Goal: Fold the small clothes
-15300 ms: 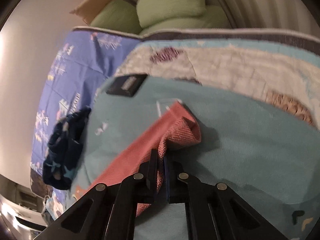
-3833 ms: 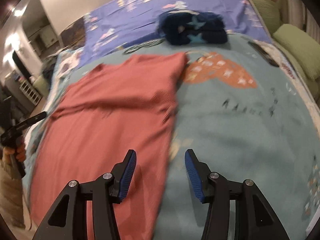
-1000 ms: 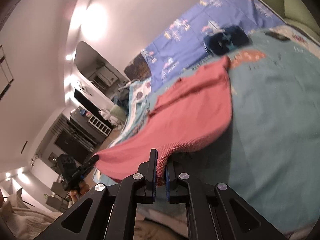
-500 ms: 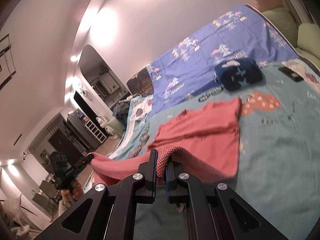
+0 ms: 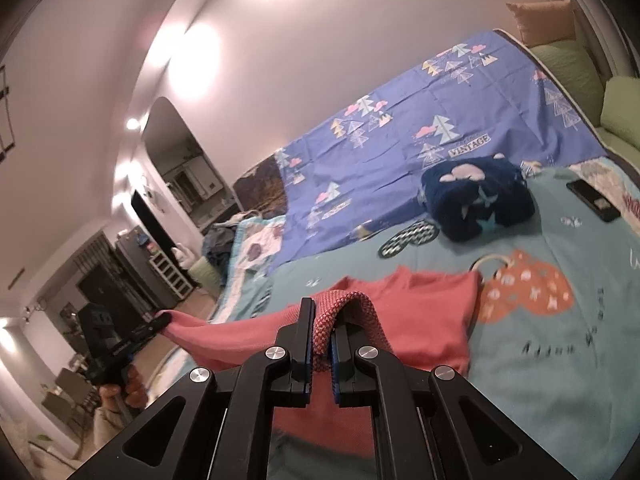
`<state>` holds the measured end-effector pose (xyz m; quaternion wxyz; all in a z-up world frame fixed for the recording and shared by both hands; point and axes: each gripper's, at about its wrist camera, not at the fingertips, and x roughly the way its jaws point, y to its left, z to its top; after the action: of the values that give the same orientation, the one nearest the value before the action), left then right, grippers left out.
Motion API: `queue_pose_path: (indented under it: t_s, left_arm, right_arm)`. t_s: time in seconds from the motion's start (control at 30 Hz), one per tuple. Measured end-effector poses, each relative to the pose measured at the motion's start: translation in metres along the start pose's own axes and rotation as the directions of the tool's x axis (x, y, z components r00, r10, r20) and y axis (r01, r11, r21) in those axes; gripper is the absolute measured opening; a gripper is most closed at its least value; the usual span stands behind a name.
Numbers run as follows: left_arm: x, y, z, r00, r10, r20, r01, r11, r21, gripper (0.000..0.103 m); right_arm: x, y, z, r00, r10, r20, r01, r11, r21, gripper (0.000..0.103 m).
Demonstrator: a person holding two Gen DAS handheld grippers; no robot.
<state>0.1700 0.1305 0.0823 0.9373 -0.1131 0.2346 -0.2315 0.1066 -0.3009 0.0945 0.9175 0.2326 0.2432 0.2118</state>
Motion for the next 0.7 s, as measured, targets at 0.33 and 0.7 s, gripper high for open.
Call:
queue_pose_path:
  t_s: [0.33, 0.7]
  left_arm:
    - [0.1, 0.027, 0.026, 0.995, 0.063, -0.082, -0.063, 0.998, 0.007, 0.006]
    - [0.227, 0.085, -0.001, 0.965, 0.096, -0.244, -0.113, 0.992, -0.056, 0.007]
  right_arm:
    - [0.09, -0.057, 0.039, 0.995, -0.082, -0.05, 0.085, 0.995, 0.047, 0.006]
    - [0.195, -0.122, 0.04, 0.959, -0.218, -0.183, 0.233, 0.97, 0.065, 0.007]
